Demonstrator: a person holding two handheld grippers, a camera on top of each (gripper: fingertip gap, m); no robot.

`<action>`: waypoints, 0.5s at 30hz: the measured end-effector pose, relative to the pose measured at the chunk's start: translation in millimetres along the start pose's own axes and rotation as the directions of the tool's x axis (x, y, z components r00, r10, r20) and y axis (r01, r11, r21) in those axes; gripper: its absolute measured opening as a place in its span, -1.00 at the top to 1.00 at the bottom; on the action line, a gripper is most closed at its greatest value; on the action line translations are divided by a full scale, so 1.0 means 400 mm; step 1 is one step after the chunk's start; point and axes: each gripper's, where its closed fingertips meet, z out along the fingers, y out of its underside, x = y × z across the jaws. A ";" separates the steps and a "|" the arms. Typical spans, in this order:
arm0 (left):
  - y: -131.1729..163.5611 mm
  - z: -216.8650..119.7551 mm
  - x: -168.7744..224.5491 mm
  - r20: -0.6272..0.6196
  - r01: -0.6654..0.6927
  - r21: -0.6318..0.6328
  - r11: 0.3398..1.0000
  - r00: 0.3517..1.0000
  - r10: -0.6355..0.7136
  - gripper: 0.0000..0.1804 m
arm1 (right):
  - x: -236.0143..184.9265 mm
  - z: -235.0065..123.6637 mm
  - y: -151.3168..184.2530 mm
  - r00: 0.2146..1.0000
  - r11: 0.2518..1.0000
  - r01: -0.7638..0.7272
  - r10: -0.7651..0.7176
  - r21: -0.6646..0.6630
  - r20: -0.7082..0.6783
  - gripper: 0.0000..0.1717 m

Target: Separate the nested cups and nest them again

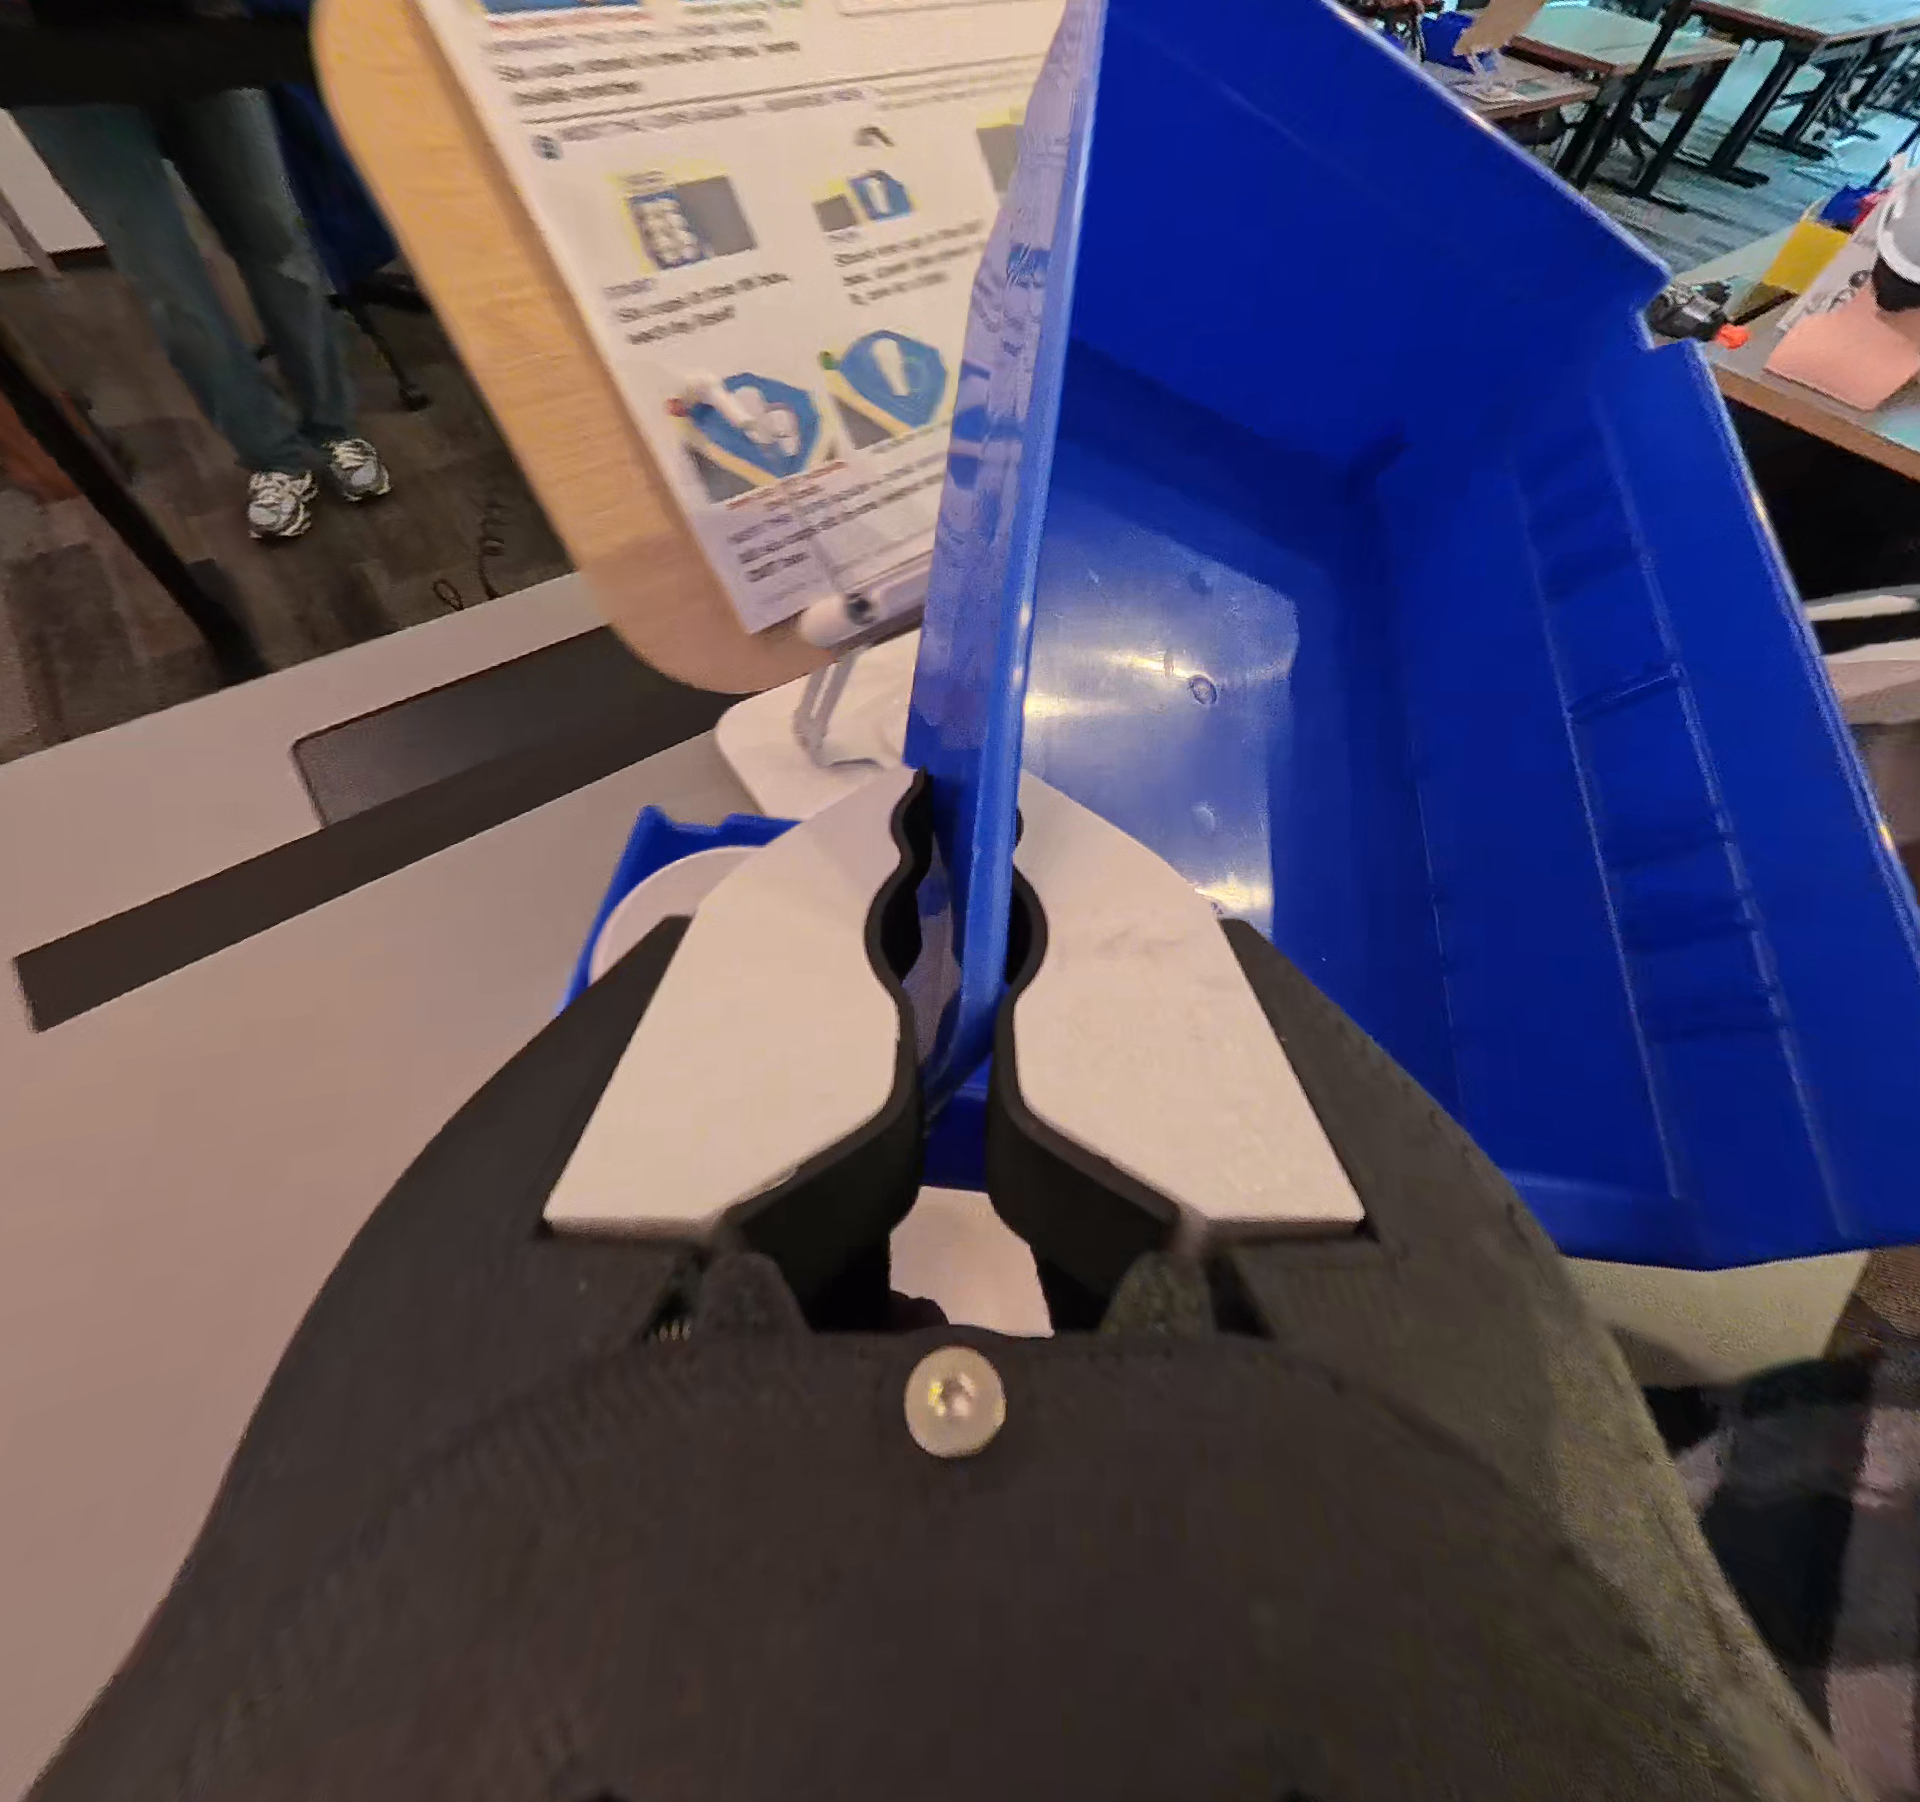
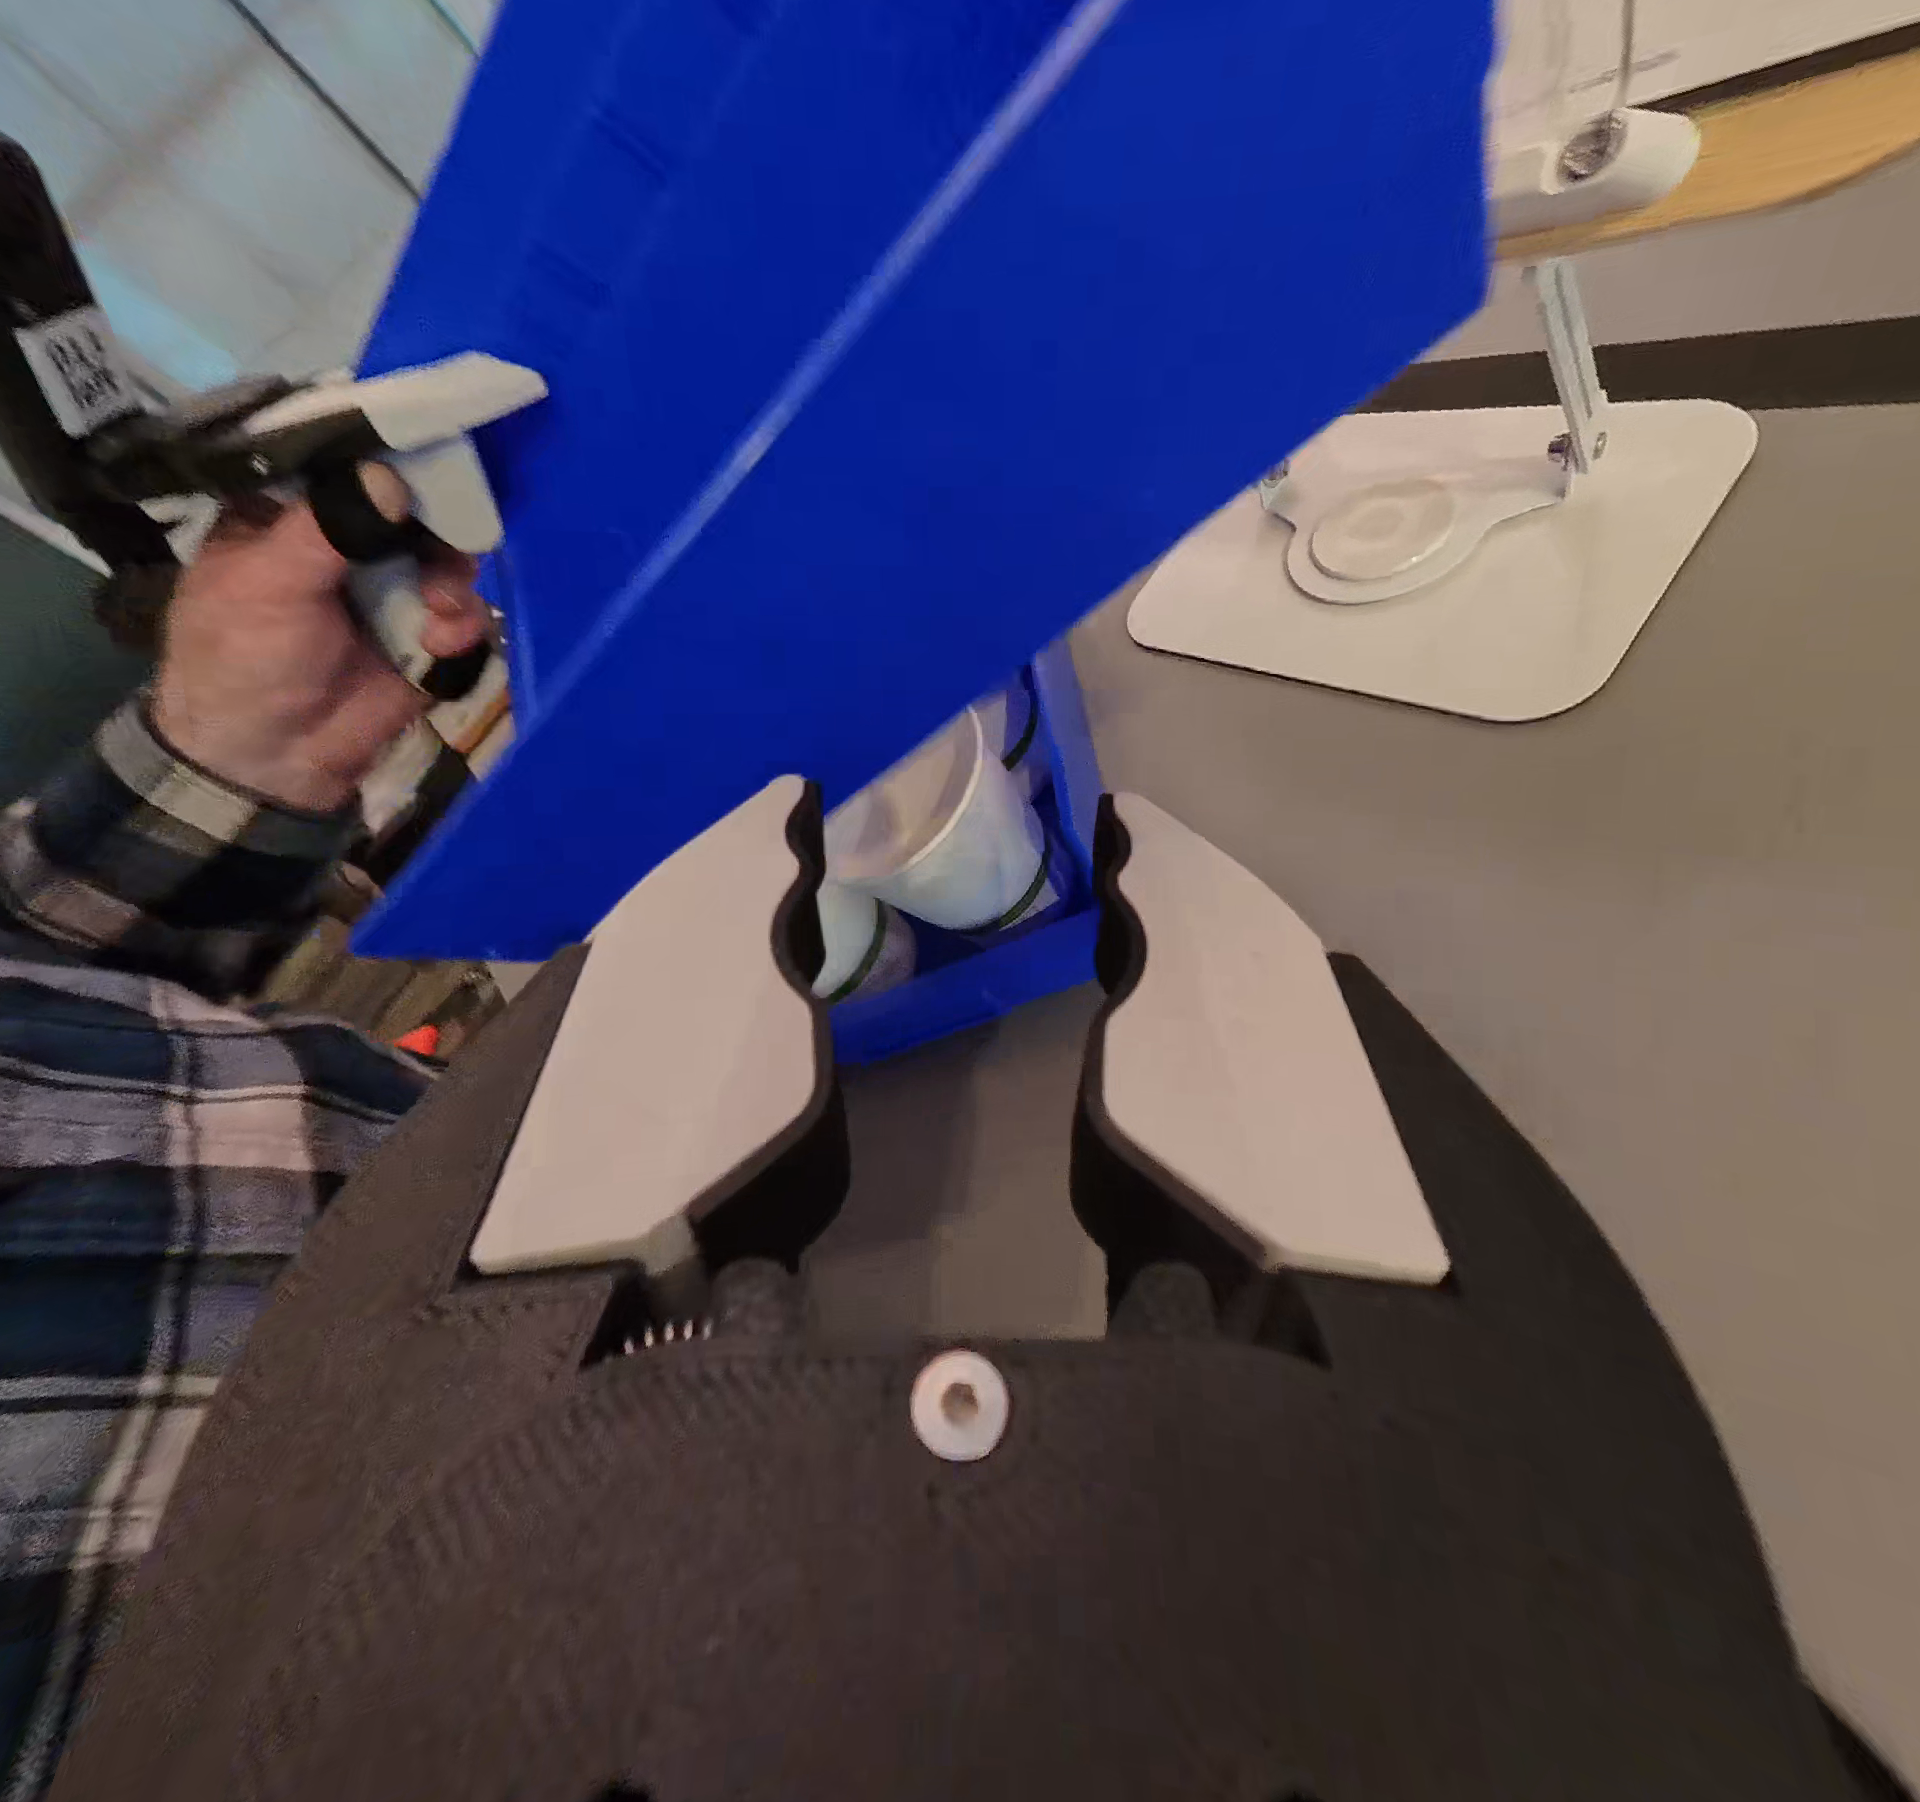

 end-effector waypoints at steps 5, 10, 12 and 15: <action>0.002 0.111 0.111 -0.031 -0.064 0.003 0.998 0.997 0.064 0.91 | 0.004 -0.065 0.021 0.988 0.984 -0.153 0.153 0.086 0.014 0.33; -0.027 0.172 0.171 -0.037 -0.149 0.039 0.988 0.988 0.151 0.91 | 0.040 -0.155 0.041 0.935 0.920 -0.355 0.346 0.168 0.081 0.28; -0.026 0.193 0.194 -0.031 -0.185 0.035 0.982 0.982 0.186 0.91 | 0.053 -0.172 0.031 0.920 0.897 -0.391 0.380 0.205 0.092 0.27; -0.020 0.219 0.243 -0.045 -0.237 0.027 0.971 0.970 0.238 0.91 | 0.076 -0.151 0.037 0.904 0.884 -0.427 0.421 0.192 0.073 0.28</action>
